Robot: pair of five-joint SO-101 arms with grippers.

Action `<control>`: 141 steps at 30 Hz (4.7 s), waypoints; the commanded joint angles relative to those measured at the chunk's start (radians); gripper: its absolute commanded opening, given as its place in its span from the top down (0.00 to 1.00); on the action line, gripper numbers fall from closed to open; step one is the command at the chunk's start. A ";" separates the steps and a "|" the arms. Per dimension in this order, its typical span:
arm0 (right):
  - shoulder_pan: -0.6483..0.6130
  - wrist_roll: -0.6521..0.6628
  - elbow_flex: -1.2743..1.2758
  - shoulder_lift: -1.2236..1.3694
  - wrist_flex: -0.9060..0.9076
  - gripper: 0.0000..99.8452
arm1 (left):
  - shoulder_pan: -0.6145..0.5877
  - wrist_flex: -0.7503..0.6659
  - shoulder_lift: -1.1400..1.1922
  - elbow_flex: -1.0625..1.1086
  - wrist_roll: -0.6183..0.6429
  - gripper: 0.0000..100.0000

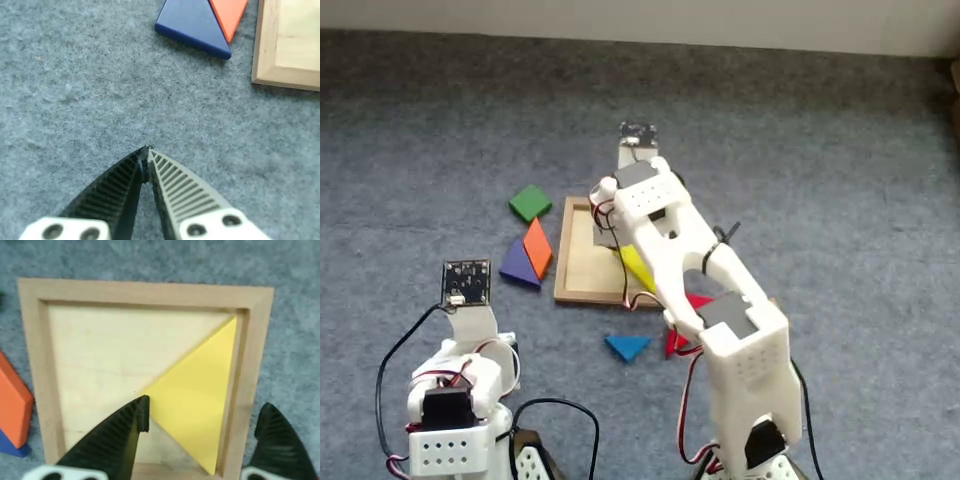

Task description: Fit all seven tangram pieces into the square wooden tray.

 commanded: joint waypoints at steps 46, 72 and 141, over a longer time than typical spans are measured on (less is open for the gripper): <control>0.081 0.354 -0.484 -0.025 0.518 0.98 | -0.008 0.005 -0.013 0.021 -0.008 0.99; 0.236 0.654 0.832 -0.697 0.062 0.98 | -0.008 0.005 -0.013 0.021 -0.008 0.99; 0.211 0.431 0.367 -0.367 -0.122 0.99 | -0.008 0.005 -0.013 0.021 -0.008 0.99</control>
